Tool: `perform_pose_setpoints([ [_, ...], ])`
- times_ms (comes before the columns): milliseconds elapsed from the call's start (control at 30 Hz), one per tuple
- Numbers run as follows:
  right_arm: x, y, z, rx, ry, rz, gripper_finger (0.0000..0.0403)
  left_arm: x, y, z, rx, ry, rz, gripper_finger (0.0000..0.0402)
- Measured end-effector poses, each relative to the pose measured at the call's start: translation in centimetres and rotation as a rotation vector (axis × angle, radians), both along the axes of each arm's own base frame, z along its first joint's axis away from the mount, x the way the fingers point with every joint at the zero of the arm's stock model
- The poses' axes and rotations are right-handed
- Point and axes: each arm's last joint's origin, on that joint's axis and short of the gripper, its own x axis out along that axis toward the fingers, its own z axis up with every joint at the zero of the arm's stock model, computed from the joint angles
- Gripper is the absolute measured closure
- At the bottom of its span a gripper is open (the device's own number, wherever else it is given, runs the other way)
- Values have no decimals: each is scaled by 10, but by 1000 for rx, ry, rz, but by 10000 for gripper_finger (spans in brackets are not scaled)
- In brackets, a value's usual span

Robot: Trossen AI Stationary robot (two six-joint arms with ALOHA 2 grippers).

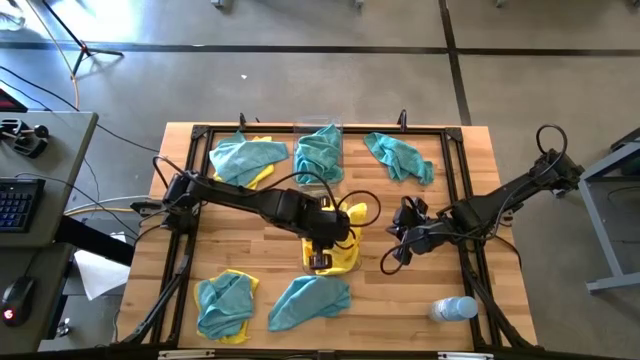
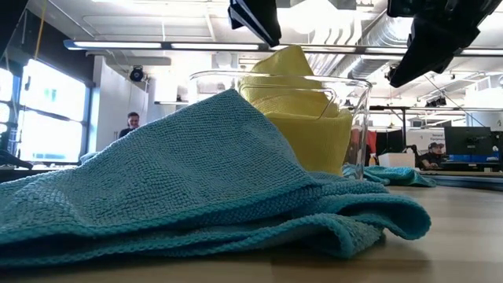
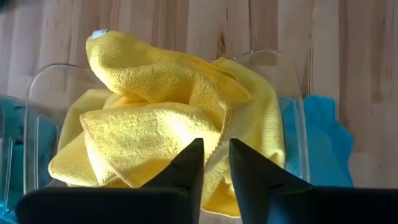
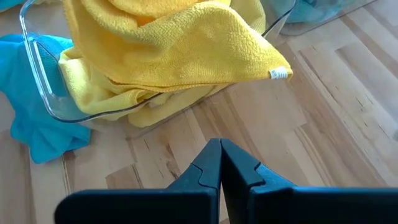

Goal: Sort microfiber towel by color & place in baskets
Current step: Put the yellow towel into the bottom transparent bin

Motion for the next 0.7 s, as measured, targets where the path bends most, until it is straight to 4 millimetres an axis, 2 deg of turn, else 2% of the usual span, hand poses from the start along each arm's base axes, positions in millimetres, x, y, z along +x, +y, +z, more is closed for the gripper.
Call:
perform_pose_setpoints([
  [167,0,0,0,0,0,0,402,3,-1,-4,0,7,-1,311],
  [400,0,0,0,0,1,0,402,16,-5,-31,-31,60,-41,306],
  [467,0,0,0,-1,2,0,402,16,-5,-34,-33,81,-42,315],
  [533,0,0,0,-1,2,0,402,16,-5,-34,-28,76,-25,342],
  [600,0,0,0,-1,3,0,402,12,-4,-26,-6,65,-19,381],
  [700,0,0,0,-2,4,0,402,0,-1,-5,32,24,8,393],
])
